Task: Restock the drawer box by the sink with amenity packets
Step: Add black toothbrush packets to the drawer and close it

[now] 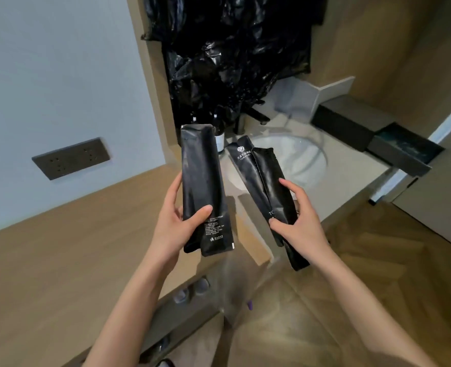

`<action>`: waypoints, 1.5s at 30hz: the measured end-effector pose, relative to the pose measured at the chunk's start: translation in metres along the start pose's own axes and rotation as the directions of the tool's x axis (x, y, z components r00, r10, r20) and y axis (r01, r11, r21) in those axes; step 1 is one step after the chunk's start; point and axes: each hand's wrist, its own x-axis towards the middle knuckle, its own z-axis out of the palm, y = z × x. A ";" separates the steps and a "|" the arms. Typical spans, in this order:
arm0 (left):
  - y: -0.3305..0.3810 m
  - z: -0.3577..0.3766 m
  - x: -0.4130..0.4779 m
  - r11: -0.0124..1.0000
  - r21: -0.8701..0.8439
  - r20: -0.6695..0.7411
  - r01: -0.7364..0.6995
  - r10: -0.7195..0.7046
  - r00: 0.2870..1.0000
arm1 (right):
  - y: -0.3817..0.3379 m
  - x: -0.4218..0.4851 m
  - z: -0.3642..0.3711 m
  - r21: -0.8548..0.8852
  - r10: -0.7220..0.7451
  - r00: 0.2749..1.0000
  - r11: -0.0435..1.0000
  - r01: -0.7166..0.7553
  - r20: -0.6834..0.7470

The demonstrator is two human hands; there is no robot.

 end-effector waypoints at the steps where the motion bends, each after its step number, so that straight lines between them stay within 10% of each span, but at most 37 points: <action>1: -0.004 0.024 -0.002 1.000 -0.017 0.007 0.006 -0.005 1.000 | 0.006 -0.006 -0.024 0.009 0.008 1.000 1.000 -0.007 -0.018; 23: -0.048 0.367 0.123 0.997 0.055 0.138 0.056 -0.063 0.988 | 0.137 0.069 -0.351 -0.041 0.047 0.972 0.997 -0.058 -0.232; 45: -0.086 0.532 0.351 0.996 0.010 -0.096 0.091 -0.090 0.991 | 0.237 0.438 -0.480 -0.195 0.053 0.988 0.980 -0.024 0.145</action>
